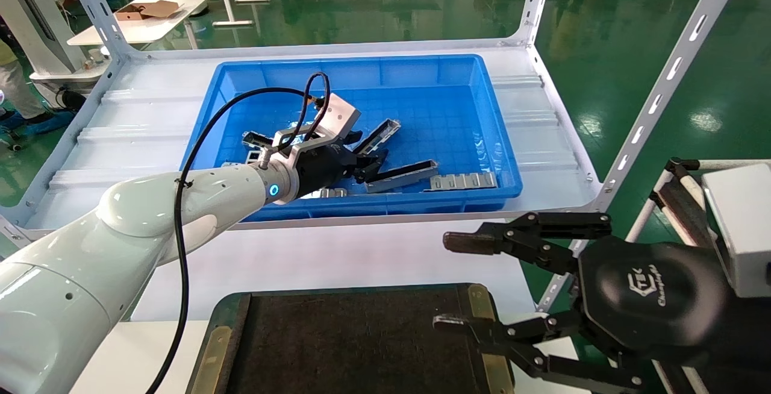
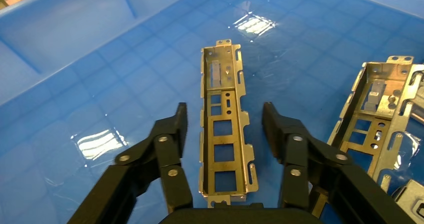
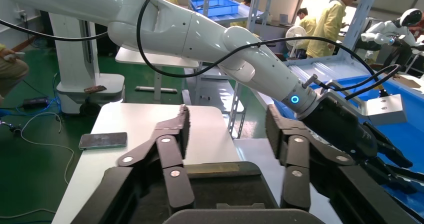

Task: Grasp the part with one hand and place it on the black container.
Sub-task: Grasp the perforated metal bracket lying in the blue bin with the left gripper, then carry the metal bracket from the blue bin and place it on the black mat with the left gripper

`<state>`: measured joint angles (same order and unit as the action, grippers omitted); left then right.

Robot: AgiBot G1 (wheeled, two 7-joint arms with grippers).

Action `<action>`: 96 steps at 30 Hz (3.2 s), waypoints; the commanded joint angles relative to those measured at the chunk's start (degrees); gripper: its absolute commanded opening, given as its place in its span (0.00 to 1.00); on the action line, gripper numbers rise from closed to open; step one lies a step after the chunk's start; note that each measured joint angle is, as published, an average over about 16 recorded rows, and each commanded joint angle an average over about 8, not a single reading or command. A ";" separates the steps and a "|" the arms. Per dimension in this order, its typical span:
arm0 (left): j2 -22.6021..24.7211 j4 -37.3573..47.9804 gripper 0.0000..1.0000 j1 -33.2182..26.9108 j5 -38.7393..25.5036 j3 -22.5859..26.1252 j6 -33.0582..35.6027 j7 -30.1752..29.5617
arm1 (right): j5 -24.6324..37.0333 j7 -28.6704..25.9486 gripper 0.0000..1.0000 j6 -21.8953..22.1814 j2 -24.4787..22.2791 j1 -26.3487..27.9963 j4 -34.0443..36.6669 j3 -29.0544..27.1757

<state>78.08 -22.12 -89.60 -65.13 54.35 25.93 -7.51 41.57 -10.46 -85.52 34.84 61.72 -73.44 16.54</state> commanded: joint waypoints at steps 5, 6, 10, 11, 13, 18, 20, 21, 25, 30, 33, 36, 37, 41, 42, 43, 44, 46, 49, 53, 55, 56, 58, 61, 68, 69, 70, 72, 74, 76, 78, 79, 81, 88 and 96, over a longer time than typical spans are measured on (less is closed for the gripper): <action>-0.10 0.31 0.00 -0.15 1.89 1.48 -0.54 0.45 | -0.02 0.01 0.00 0.01 -0.01 0.00 0.00 0.02; -0.14 0.36 0.00 -0.19 2.19 1.65 -0.55 0.57 | -0.02 0.01 0.00 0.01 -0.01 0.01 0.00 0.03; -0.41 0.38 0.00 -0.42 3.51 1.99 -0.19 1.40 | -0.03 0.02 0.00 0.02 -0.02 0.01 0.00 0.04; -0.52 0.32 0.00 -0.53 3.87 1.97 0.04 1.74 | -0.03 0.02 0.00 0.02 -0.02 0.01 0.00 0.04; -0.86 0.10 0.00 -0.85 4.62 1.72 0.78 2.68 | -0.04 0.03 0.00 0.02 -0.02 0.01 0.00 0.05; -2.50 -0.89 0.00 -2.17 6.96 0.05 4.79 6.34 | -0.05 0.03 0.00 0.03 -0.03 0.02 0.00 0.07; -3.41 -1.29 0.00 -2.87 8.14 -0.95 7.18 8.01 | -0.05 0.04 0.00 0.03 -0.03 0.02 0.00 0.08; -3.91 -1.50 0.00 -3.21 8.74 -1.46 8.48 8.79 | -0.06 0.04 0.00 0.04 -0.03 0.02 0.00 0.08; -6.51 -2.80 0.00 -4.34 11.37 -3.49 14.63 11.56 | -0.07 0.05 0.00 0.04 -0.04 0.02 0.00 0.10; -11.11 -6.89 0.00 -4.23 14.57 -5.50 22.80 13.29 | -0.08 0.06 0.00 0.05 -0.05 0.02 0.00 0.11; -14.20 -10.96 0.00 -3.25 16.23 -6.27 26.63 12.86 | -0.09 0.06 0.00 0.05 -0.05 0.03 0.00 0.12; -17.40 -16.36 0.00 -1.58 17.62 -6.70 29.23 11.50 | -0.09 0.07 0.00 0.06 -0.06 0.03 0.00 0.13; -18.53 -18.51 0.00 -0.85 18.05 -6.79 29.83 10.88 | -0.09 0.07 0.00 0.06 -0.06 0.03 0.00 0.14; -23.15 -28.23 0.00 2.66 19.50 -6.92 30.65 7.96 | -0.10 0.08 0.00 0.07 -0.06 0.03 0.00 0.15; -24.31 -30.80 0.00 3.65 19.80 -6.91 30.48 7.17 | -0.11 0.08 0.00 0.07 -0.06 0.03 0.00 0.16; -25.50 -33.47 0.00 4.70 20.06 -6.89 30.14 6.35 | -0.11 0.08 0.00 0.07 -0.07 0.03 0.00 0.16; -26.67 -36.12 0.00 5.77 20.29 -6.84 29.69 5.53 | -0.11 0.08 0.00 0.07 -0.07 0.04 0.00 0.16; -28.96 -41.30 0.00 7.95 20.63 -6.68 28.53 3.98 | -0.12 0.08 0.00 0.07 -0.07 0.04 0.00 0.17; -32.17 -48.38 0.00 11.26 20.99 -6.34 26.39 1.83 | -0.12 0.09 0.00 0.08 -0.07 0.04 0.00 0.18; -34.97 -54.20 0.00 15.23 21.44 -5.69 24.85 0.53 | -0.13 0.10 0.00 0.08 -0.08 0.04 0.00 0.19; -35.56 -55.30 0.00 17.01 21.72 -5.27 24.97 0.63 | -0.14 0.10 0.00 0.09 -0.08 0.04 0.00 0.20; -35.71 -55.52 0.00 17.85 21.82 -5.04 25.18 0.88 | -0.14 0.10 0.00 0.09 -0.08 0.04 0.00 0.20; -35.82 -55.63 0.00 19.55 21.90 -4.49 25.71 1.52 | -0.15 0.11 0.00 0.09 -0.09 0.05 0.00 0.21; -35.89 -55.69 0.00 22.10 21.63 -3.51 25.94 2.38 | -0.15 0.11 0.00 0.10 -0.09 0.05 0.00 0.22; -35.51 -55.68 0.00 28.31 20.38 -1.03 23.18 3.18 | -0.17 0.12 0.00 0.11 -0.10 0.05 0.00 0.25; -35.35 -55.66 0.00 29.17 20.22 -0.68 22.41 3.04 | -0.17 0.12 0.00 0.11 -0.10 0.05 0.00 0.25; -35.16 -55.65 0.00 30.02 20.05 -0.33 21.52 2.87 | -0.17 0.13 0.00 0.11 -0.10 0.06 0.00 0.25; -34.66 -55.62 0.00 31.69 19.70 0.32 19.57 2.51 | -0.18 0.13 0.00 0.11 -0.11 0.06 0.00 0.26; -34.04 -55.60 0.00 33.28 19.40 0.90 17.58 2.21 | -0.18 0.13 0.00 0.12 -0.11 0.06 0.00 0.27; -33.37 -55.57 0.00 34.81 19.31 1.35 15.84 2.00 | -0.19 0.14 0.00 0.12 -0.11 0.06 0.00 0.27; -32.67 -55.52 0.00 36.28 19.45 1.67 14.23 1.79 | -0.19 0.14 0.00 0.12 -0.12 0.06 0.00 0.28; -32.31 -55.49 0.00 36.99 19.58 1.79 13.38 1.66 | -0.19 0.14 0.00 0.12 -0.12 0.06 0.00 0.28; -31.58 -55.41 0.00 38.35 19.87 1.95 11.57 1.35 | -0.20 0.14 0.00 0.13 -0.12 0.06 0.00 0.29; -28.51 -55.24 0.00 42.55 20.00 2.55 2.21 -0.27 | -0.21 0.16 0.00 0.14 -0.13 0.07 0.00 0.31; -24.42 -55.03 0.00 45.38 19.24 3.95 -10.96 -2.97 | -0.23 0.17 0.00 0.15 -0.14 0.07 0.00 0.34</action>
<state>53.60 -77.17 -44.50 -45.69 58.43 15.01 -10.56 41.34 -10.29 -85.37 34.70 61.79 -73.44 16.88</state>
